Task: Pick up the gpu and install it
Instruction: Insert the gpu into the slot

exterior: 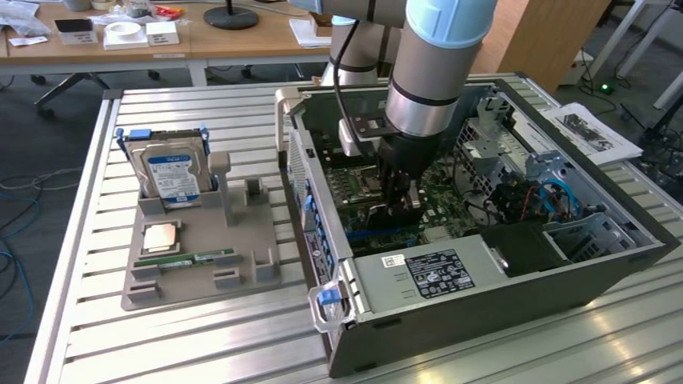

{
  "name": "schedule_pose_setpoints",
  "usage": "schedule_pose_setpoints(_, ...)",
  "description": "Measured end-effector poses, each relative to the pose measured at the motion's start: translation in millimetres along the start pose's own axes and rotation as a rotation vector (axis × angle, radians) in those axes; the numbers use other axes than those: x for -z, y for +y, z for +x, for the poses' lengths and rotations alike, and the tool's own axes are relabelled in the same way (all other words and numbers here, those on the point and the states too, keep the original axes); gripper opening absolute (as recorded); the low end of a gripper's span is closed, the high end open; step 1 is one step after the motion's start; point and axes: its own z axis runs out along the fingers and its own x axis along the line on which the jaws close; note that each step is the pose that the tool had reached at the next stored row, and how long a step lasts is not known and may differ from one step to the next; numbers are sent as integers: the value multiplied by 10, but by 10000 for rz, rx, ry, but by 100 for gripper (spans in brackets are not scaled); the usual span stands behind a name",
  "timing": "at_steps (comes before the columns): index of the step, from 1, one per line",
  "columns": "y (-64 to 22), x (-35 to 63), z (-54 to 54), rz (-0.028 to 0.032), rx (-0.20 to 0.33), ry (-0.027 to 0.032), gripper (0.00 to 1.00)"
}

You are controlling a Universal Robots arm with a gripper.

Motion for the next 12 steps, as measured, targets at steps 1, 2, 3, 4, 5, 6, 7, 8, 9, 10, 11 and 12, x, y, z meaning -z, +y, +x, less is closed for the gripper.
schedule_pose_setpoints(1, 0, 0, 0, 0, 0, 0, 27)
schedule_pose_setpoints(2, 0, -1, 0, 0, 1, -1, 27)
schedule_pose_setpoints(3, 0, -2, 0, 1, 1, -3, 27)
schedule_pose_setpoints(4, 0, -3, 0, 1, 1, -3, 27)
schedule_pose_setpoints(5, 1, -6, 0, 0, 0, -3, 27)
schedule_pose_setpoints(6, 1, -7, 0, 0, 0, -1, 27)
schedule_pose_setpoints(7, 1, -7, 0, 0, 0, -1, 27)
schedule_pose_setpoints(8, 1, -7, 0, 0, 0, -1, 27)
schedule_pose_setpoints(9, 1, -7, 0, 0, 0, -2, 27)
schedule_pose_setpoints(10, 1, -8, 0, 1, 0, -3, 27)
schedule_pose_setpoints(11, 1, -8, 0, 1, 1, -3, 27)
schedule_pose_setpoints(12, 1, -8, 0, 1, 0, -4, 27)
